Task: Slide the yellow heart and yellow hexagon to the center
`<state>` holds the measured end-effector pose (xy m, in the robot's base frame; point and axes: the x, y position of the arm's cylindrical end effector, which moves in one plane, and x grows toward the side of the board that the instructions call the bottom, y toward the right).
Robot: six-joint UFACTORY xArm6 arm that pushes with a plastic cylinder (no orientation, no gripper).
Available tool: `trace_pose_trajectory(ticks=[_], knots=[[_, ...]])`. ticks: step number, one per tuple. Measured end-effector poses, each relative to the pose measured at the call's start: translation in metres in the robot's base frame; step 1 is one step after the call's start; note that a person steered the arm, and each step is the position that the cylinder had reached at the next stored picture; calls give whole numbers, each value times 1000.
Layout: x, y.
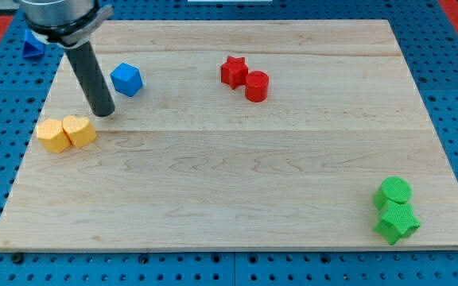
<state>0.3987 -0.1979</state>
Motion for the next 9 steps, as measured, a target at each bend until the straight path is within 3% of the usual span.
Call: trace_pose_trajectory(ticks=[1, 2, 3, 4, 5, 6, 7, 8, 9], knots=[[-44, -28], [-67, 33], [-48, 94], [11, 153], [106, 121], [149, -6], [124, -102], [69, -85], [43, -30]])
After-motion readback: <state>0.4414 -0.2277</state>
